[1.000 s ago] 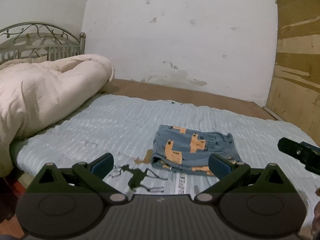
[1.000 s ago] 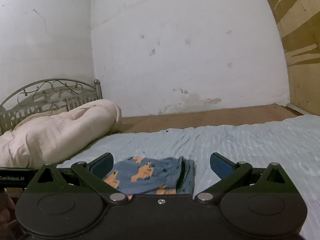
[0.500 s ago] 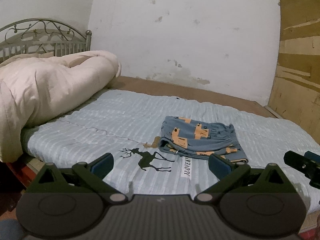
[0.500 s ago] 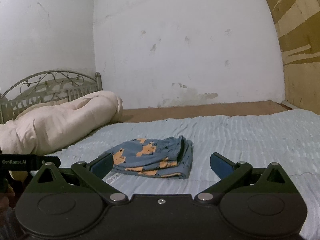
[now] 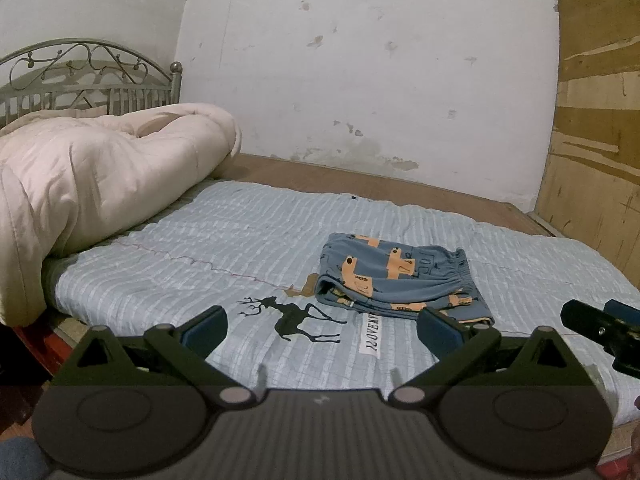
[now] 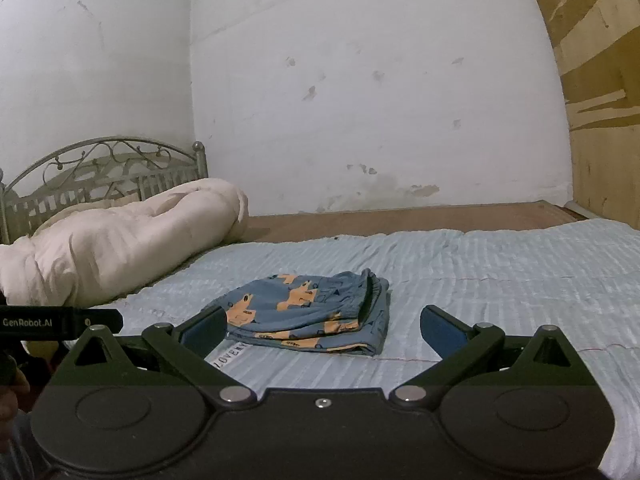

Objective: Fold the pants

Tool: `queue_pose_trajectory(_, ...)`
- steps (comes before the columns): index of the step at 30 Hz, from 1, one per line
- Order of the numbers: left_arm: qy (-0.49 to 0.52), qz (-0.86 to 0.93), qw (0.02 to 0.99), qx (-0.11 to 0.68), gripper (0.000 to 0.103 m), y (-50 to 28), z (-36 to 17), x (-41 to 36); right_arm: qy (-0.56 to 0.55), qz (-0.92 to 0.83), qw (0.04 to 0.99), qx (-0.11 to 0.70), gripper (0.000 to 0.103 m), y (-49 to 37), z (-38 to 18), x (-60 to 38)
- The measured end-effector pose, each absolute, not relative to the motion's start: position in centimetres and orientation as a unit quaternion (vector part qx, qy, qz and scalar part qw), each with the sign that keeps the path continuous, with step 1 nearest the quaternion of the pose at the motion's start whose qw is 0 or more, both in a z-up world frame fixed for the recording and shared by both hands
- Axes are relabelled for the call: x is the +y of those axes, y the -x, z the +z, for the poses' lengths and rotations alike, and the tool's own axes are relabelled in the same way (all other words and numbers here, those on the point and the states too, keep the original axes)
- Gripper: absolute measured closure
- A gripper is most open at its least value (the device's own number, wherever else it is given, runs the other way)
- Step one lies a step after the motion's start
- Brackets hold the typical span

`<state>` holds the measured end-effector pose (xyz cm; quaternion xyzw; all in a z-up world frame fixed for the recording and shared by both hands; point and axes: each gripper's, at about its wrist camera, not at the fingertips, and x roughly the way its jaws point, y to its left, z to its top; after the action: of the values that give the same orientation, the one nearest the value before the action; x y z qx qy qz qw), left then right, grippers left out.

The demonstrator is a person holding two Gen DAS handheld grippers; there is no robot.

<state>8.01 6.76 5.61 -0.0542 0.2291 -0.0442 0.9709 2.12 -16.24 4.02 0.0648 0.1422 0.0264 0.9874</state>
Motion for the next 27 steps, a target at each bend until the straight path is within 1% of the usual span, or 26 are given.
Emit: queue_pose_trajectory(27,0.053,-0.045,0.971,0.230,0.001,-7.97,5.53,6.55,-0.065,0.025,0.987,0.144,0.001,-2.49,3.80,-16.31)
